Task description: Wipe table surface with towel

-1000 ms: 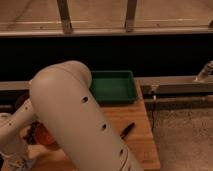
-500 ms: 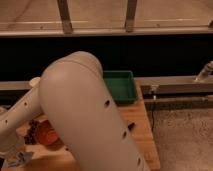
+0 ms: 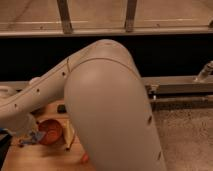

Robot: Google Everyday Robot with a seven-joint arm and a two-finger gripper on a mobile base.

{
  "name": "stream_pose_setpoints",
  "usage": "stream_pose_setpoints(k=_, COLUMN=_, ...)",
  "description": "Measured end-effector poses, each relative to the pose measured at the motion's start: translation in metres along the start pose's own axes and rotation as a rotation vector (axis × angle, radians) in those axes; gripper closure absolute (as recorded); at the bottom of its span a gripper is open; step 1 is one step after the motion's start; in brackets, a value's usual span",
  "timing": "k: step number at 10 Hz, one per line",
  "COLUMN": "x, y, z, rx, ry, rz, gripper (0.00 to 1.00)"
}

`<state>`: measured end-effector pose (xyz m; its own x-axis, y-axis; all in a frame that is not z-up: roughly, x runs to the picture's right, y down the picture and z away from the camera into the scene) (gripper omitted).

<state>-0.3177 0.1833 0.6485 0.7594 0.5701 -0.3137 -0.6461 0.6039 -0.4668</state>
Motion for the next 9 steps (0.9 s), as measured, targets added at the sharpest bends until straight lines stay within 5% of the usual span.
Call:
stream_pose_setpoints(k=5, x=0.050, y=-0.123, z=-0.016, rx=0.068, ry=0.037, rz=0.242, gripper=1.00)
stream_pose_setpoints(k=9, x=0.051, y=-0.123, z=-0.016, rx=0.062, ry=0.034, rz=0.247, gripper=1.00)
